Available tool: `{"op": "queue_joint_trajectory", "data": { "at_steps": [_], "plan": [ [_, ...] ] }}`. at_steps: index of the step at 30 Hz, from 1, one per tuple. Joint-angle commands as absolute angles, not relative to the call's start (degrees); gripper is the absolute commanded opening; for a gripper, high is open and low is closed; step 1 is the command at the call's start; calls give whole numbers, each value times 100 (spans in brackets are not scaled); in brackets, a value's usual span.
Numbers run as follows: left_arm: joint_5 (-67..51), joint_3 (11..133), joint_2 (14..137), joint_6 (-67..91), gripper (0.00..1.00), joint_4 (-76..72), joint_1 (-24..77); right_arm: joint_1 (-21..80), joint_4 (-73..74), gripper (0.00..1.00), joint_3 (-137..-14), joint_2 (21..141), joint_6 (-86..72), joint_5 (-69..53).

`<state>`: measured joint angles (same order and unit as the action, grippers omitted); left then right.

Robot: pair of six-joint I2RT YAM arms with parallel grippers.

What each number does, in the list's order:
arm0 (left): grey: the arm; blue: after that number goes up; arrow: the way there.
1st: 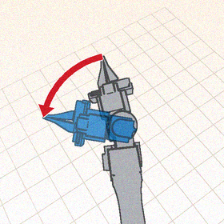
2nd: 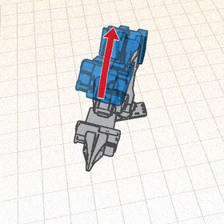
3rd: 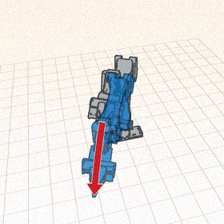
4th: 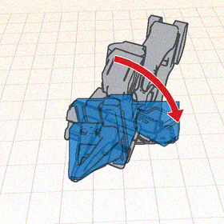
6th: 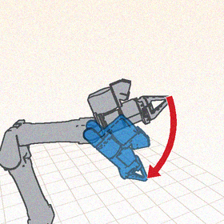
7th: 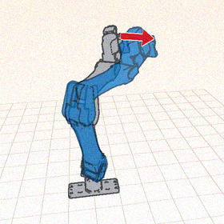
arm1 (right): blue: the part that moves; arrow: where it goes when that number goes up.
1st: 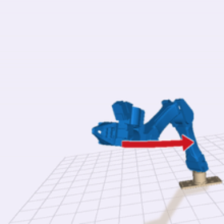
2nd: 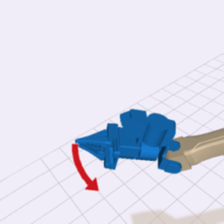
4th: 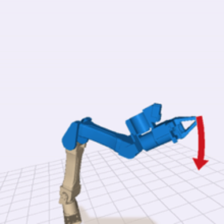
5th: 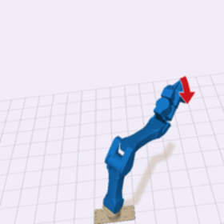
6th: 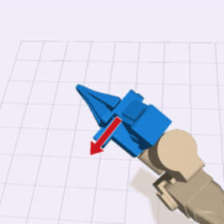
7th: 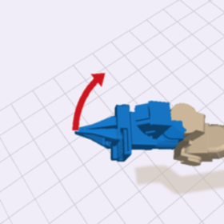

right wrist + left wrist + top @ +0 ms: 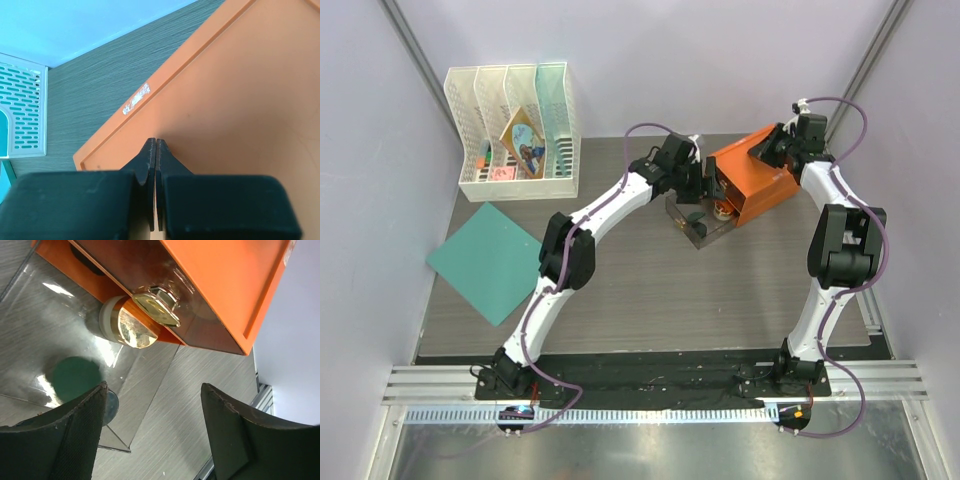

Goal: Organize the makeup

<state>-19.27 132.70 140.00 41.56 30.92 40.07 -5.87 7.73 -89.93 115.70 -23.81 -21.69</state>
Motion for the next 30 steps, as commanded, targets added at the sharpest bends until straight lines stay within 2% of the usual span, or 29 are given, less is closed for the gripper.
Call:
{"op": "queue_joint_trajectory", "data": {
  "at_steps": [1,4,10,14,17,19,25,30],
  "plan": [
    [-1618,13219,13589,3973,73,2909,3929,-510,3305,1,-8068,12735,-1951,-1283],
    [-1407,12798,13097,3824,71,3041,3815,-510,3305,1,-8068,12726,-1951,-1301],
    [-818,10963,11536,3376,69,3366,3437,-510,3322,1,-8060,12727,-1942,-1275],
    [-265,9217,10364,3208,75,3612,3068,-510,3340,1,-8095,12744,-1934,-1283],
    [-44,8257,9706,3296,81,3814,2603,-510,3340,1,-8104,12753,-1925,-1274],
    [-44,7903,9476,3392,81,4015,2296,-510,3331,1,-8112,12788,-1942,-1274],
    [289,6867,9009,3515,77,4429,2092,-510,3340,1,-8139,12823,-1942,-1274],
    [71,5864,8509,3920,71,4052,1680,-510,3331,1,-8139,12814,-1942,-1292]
  ]
}}
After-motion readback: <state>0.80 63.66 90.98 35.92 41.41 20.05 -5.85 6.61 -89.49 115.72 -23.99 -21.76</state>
